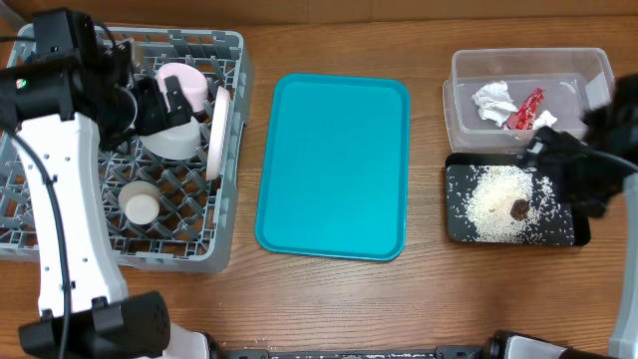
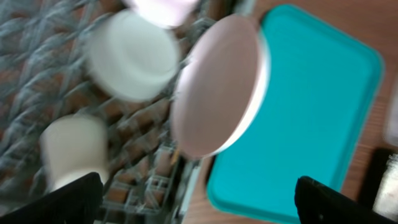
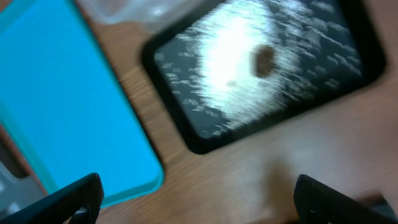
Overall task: Sort waste into correct bins and load items into the dishwasher
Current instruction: 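Open the left gripper and withdraw it from the plate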
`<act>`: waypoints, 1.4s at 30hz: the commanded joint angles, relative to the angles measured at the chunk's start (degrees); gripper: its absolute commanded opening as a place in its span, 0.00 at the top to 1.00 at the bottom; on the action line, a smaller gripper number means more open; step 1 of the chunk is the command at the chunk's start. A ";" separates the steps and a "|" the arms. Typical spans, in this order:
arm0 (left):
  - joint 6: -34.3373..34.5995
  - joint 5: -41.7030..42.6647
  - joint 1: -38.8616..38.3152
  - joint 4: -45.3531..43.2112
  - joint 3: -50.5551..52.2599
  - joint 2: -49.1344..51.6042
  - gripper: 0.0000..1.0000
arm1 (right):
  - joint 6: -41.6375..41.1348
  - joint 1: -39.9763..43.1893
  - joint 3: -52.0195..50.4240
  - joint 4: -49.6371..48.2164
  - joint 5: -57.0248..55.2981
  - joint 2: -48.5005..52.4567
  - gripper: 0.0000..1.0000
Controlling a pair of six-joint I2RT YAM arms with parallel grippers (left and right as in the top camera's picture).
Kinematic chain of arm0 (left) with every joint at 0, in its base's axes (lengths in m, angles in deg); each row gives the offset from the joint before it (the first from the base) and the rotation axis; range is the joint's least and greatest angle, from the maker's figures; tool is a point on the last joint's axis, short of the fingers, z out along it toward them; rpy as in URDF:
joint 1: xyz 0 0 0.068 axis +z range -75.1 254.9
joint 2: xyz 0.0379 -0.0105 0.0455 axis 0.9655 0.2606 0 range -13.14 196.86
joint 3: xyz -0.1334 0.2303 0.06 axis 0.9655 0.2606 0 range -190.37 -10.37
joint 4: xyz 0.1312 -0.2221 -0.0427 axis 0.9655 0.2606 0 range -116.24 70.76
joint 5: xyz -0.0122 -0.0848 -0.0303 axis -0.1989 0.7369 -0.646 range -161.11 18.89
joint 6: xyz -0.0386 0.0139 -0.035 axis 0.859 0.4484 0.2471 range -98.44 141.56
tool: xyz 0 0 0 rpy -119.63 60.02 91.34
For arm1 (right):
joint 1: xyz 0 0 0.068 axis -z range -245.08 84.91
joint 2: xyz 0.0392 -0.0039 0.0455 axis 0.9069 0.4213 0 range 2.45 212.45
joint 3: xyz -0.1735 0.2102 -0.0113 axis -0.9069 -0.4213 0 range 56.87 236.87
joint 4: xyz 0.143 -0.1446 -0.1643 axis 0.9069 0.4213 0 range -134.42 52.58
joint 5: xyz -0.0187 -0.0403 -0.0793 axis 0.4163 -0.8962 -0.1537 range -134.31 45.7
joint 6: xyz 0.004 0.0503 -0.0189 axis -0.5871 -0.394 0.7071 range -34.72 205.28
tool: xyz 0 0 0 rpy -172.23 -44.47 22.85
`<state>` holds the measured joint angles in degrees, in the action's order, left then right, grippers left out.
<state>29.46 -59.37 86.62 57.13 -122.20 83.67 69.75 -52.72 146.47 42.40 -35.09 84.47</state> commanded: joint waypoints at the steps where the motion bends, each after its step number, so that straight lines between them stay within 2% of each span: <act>1: 5.81 -8.96 -1.01 3.45 -0.57 -0.31 0.00 | 2.43 -7.21 0.42 -5.20 1.36 -0.24 0.00; 7: 0.61 -10.43 -3.82 9.64 0.04 -0.22 0.00 | 3.63 -15.76 0.42 -16.09 -1.51 1.14 0.00; 13: -0.09 -10.82 -7.37 12.57 0.63 -1.86 0.00 | 3.61 -15.98 0.42 -14.21 -2.56 1.90 0.00; 18: -0.55 -10.84 -10.49 8.94 6.01 -8.50 0.00 | 3.65 -15.87 0.42 -13.25 -4.26 0.50 0.00; 24: -2.71 -10.64 -11.13 -1.38 22.91 -23.71 0.00 | 4.00 -15.89 0.07 -13.75 -4.74 -3.45 0.00; 29: -4.13 -10.32 -11.13 -10.27 37.79 -37.35 0.00 | 4.04 -15.89 -6.14 -18.12 -4.90 -10.54 0.00; 33: -3.96 -10.05 -11.13 -14.64 46.56 -48.96 0.00 | 3.96 -15.87 -16.00 -23.04 -4.92 -20.22 0.00; 35: -2.34 -9.84 -11.13 -16.92 48.98 -54.49 0.00 | 3.28 -15.87 -20.44 -24.59 -5.95 -25.92 0.00; 39: 5.49 -13.86 -11.02 -17.40 51.65 -61.92 0.00 | 2.95 -15.89 -25.33 -23.12 -9.79 -35.78 0.00; 42: 5.84 -13.90 -11.02 -17.46 51.78 -63.52 0.00 | 2.95 -15.89 -25.53 -19.23 -11.52 -40.37 0.00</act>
<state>31.73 -71.45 75.63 39.95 -71.58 21.19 73.12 -68.83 121.31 21.70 -43.25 48.14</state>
